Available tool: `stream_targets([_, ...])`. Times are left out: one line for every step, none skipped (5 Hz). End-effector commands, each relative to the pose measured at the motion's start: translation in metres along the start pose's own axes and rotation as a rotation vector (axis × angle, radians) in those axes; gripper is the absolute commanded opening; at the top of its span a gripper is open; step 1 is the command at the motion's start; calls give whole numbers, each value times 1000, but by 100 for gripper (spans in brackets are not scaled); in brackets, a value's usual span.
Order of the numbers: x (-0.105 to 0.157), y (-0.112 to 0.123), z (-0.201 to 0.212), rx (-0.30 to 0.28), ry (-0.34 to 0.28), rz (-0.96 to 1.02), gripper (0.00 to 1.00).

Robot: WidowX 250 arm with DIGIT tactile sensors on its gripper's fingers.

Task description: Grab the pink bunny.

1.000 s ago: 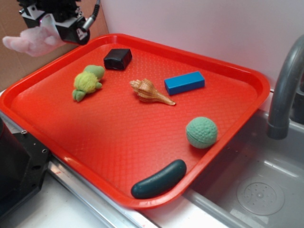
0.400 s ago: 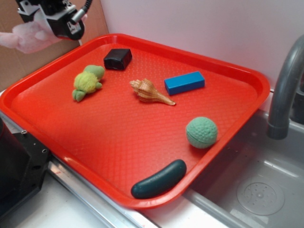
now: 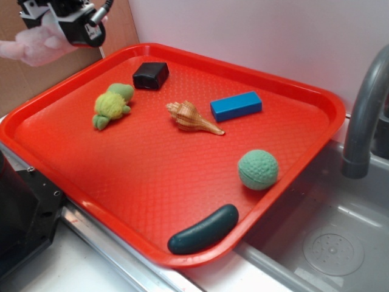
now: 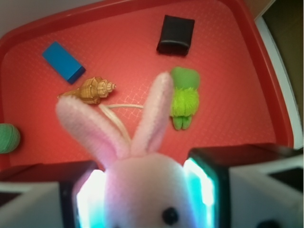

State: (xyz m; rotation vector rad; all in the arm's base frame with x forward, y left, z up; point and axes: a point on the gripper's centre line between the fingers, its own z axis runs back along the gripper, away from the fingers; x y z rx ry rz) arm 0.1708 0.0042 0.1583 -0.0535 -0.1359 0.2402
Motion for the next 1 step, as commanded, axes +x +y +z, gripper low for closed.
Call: stream_targets([5, 25, -1, 8, -6, 61, 0])
